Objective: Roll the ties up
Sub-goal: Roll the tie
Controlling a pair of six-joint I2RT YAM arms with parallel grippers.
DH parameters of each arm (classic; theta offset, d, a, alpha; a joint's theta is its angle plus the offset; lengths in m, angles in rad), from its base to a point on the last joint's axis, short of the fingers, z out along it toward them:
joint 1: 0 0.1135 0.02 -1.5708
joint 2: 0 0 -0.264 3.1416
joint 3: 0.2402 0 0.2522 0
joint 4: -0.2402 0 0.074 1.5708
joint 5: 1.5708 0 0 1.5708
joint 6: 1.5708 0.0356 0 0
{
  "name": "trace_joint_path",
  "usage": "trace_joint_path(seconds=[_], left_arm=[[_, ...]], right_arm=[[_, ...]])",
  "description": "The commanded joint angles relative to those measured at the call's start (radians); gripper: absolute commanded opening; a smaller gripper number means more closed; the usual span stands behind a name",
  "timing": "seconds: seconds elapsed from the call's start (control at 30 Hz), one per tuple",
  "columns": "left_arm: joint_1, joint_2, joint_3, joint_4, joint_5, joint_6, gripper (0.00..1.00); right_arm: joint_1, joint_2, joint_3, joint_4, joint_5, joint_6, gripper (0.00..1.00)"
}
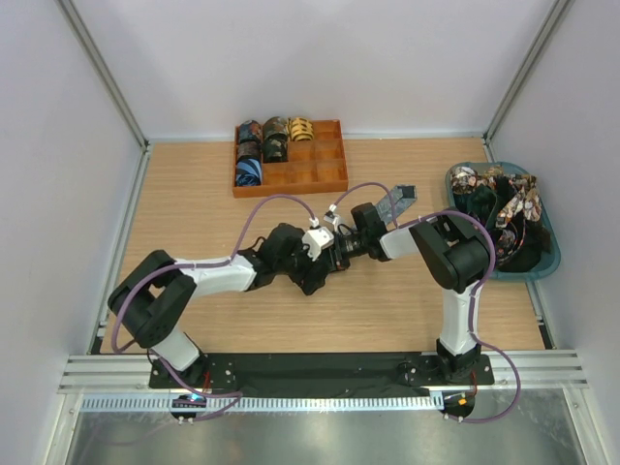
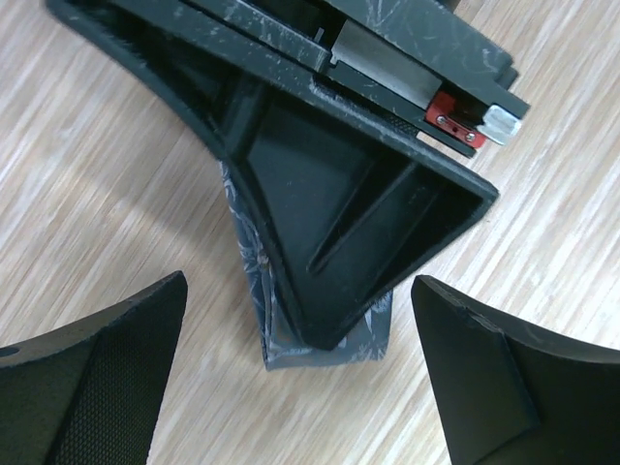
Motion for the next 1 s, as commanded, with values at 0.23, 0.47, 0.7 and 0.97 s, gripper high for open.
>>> trace_joint_path(seconds=[0.23, 0.47, 0.7, 0.97], left_arm=[[-0.031, 0.091, 0.096, -0.094, -0.006, 0.045, 0.82], [-0.051, 0.129, 0.126, -0.135, -0.054, 0.069, 0.65], [-0.061, 0.138, 0.127, -0.177, -0.078, 0.071, 0.42], [-0.06, 0.152, 0.133, -0.198, -0.071, 0.068, 0.3]], right_arm=[[-0.003, -0.009, 0.001, 0.016, 0.008, -0.01, 0.25], [-0.004, -0.015, -0.004, 0.021, 0.008, -0.009, 0.25], [-0.008, -0.024, -0.007, 0.024, 0.01, -0.004, 0.3], [-0.009, -0.033, -0.007, 0.03, 0.022, 0.014, 0.5]])
